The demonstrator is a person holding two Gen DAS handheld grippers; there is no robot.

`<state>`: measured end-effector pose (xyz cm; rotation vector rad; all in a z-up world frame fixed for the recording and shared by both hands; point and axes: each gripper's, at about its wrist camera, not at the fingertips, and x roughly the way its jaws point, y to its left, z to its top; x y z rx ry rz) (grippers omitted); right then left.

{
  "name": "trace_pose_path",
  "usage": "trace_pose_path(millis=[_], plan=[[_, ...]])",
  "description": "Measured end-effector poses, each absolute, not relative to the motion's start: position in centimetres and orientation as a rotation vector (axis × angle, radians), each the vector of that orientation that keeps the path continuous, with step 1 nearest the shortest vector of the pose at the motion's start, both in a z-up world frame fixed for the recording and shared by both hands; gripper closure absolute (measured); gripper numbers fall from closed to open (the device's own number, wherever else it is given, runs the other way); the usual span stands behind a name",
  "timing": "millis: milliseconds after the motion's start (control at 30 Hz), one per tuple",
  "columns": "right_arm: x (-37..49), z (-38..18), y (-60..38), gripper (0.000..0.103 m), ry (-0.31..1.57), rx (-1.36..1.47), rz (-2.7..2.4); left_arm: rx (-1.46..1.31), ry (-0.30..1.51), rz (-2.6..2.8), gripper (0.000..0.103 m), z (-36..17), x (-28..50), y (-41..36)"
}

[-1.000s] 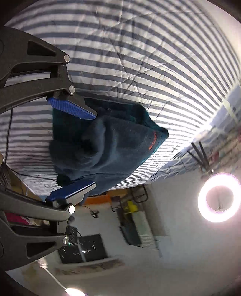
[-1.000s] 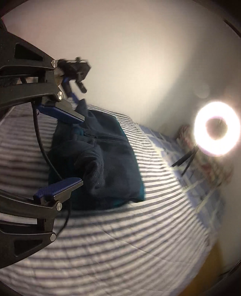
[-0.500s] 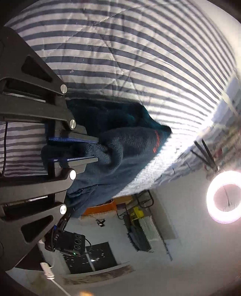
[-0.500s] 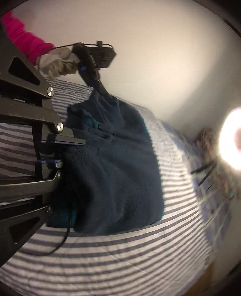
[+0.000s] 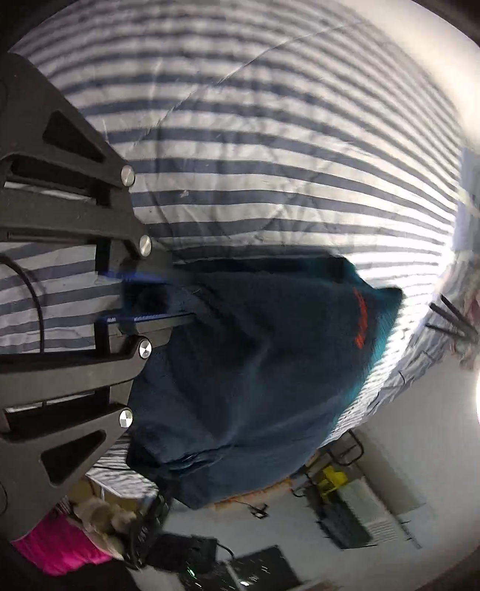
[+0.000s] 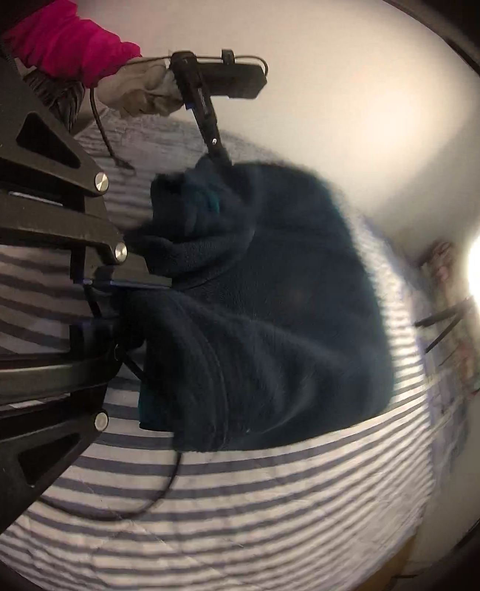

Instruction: Fold large clothes

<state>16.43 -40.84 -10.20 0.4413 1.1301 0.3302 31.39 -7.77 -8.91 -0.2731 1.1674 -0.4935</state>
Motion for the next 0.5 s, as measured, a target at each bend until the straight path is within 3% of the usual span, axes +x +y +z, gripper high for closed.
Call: trace_pose_path(millis=[67, 300, 500], plan=[[15.2, -7.4, -40.8, 0.069, 1.080, 0.400, 0.337, -0.248, 1.126, -0.490, 0.088, -6.9, 30.5, -7.6], [7.2, 2.7, -40.2, 0.067, 0.891, 0.212, 0.285, -0.182, 0.884, -0.544, 0.088, 3.2, 23.7, -6.9], [1.2, 12.5, -39.0, 0.056, 0.718, 0.054, 0.254, -0.181, 0.709, -0.602, 0.088, 13.7, 16.9, -5.8]])
